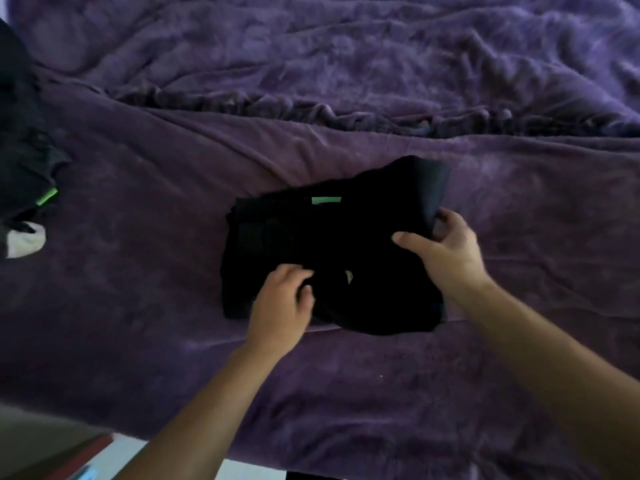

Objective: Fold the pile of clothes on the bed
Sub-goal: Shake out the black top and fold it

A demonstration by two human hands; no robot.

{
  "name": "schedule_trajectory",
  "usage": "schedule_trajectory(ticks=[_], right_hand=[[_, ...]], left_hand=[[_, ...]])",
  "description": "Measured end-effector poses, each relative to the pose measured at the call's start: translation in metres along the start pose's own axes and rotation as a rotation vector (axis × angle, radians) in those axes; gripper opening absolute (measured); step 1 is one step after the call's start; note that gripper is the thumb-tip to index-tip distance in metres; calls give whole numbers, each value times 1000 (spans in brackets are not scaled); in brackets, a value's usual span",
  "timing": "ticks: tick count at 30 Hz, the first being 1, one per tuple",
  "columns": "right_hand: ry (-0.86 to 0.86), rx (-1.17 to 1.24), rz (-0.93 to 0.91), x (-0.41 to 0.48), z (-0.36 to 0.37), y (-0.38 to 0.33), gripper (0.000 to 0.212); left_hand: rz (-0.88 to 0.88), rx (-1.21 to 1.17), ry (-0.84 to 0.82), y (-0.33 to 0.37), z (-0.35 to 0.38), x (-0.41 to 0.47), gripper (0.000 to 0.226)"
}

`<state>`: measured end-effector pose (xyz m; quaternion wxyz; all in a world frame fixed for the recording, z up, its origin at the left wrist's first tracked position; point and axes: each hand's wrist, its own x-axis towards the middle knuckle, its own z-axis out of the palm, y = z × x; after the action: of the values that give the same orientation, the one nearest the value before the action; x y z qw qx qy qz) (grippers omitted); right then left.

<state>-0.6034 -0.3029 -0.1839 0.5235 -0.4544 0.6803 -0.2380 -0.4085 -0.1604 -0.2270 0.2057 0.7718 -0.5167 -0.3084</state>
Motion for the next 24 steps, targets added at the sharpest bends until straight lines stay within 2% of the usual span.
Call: schedule_trajectory(ticks=[2, 5, 7, 9, 11, 12, 14, 16, 17, 20, 22, 24], right_hand=[[-24, -102, -96, -21, 39, -18, 76], [-154, -237, -180, -43, 112, -30, 87], [-323, -294, -187, -53, 160, -29, 88], [-535, -322, -106, -60, 193, -24, 87], [-628, -301, -85, -61, 201, -16, 77], [-587, -298, -160, -60, 194, -13, 66], [-350, -358, -403, -53, 166, -2, 47], [-113, -508, -578, -44, 134, 10, 43], [-57, -600, -600, -39, 121, 17, 46], [-104, -827, -487, -22, 115, 34, 60], [-140, -919, -458, -15, 127, 46, 63], [-150, -959, -437, -11, 142, 61, 65]], left_hand=[[-82, -49, 150, -21, -32, -8, 22], [-217, -60, 312, -53, -70, -19, 22], [-292, -50, 377, -73, -86, -25, 22], [-359, -47, 405, -89, -96, -28, 21], [-412, -77, 427, -97, -100, -26, 21], [-417, -89, 444, -96, -101, -23, 21], [-354, -45, 484, -87, -98, -13, 25], [-213, 107, 469, -66, -86, 2, 35], [-130, 193, 429, -54, -77, 10, 40], [3, 376, 244, -35, -48, 36, 50], [-71, 413, 137, -49, -34, 53, 56], [-144, 437, 101, -76, -23, 61, 60]])
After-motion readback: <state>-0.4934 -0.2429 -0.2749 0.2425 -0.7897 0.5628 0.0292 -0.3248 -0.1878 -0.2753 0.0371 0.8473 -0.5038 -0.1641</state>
